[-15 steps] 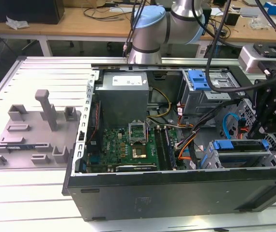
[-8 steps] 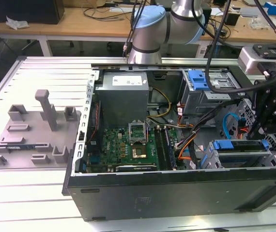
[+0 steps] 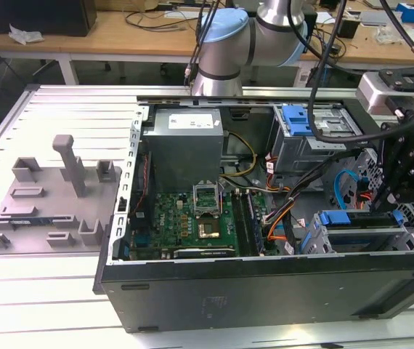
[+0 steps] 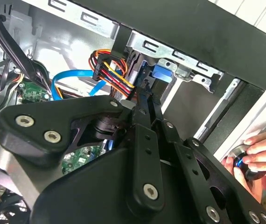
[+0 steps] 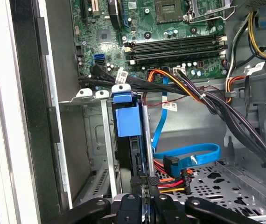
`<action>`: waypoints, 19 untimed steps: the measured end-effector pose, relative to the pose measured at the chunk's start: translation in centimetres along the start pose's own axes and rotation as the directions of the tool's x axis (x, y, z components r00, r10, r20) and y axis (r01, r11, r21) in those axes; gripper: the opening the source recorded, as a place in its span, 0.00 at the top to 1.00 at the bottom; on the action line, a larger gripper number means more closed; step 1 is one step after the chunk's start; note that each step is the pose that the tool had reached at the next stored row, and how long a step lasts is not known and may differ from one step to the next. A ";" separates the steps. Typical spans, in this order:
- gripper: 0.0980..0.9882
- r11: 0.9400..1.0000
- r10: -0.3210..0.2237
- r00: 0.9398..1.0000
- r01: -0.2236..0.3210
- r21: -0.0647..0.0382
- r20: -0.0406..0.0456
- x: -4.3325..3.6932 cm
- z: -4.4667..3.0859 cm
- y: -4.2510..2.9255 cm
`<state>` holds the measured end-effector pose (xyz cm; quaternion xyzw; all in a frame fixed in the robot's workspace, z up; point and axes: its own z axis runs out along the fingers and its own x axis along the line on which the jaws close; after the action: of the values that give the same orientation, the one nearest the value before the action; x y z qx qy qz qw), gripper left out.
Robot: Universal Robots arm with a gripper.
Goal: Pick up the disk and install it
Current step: 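Insert the first disk wire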
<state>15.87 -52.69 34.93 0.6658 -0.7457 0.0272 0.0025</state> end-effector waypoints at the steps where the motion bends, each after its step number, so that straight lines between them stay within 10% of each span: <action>1: 0.92 1.000 0.000 1.000 0.000 0.000 0.000 0.01 0.02 0.00; 19: 0.92 1.000 0.000 1.000 0.000 -0.001 0.000 0.00 0.79 -0.07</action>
<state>15.96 -52.73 34.14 0.6658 -0.7456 0.0270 0.0029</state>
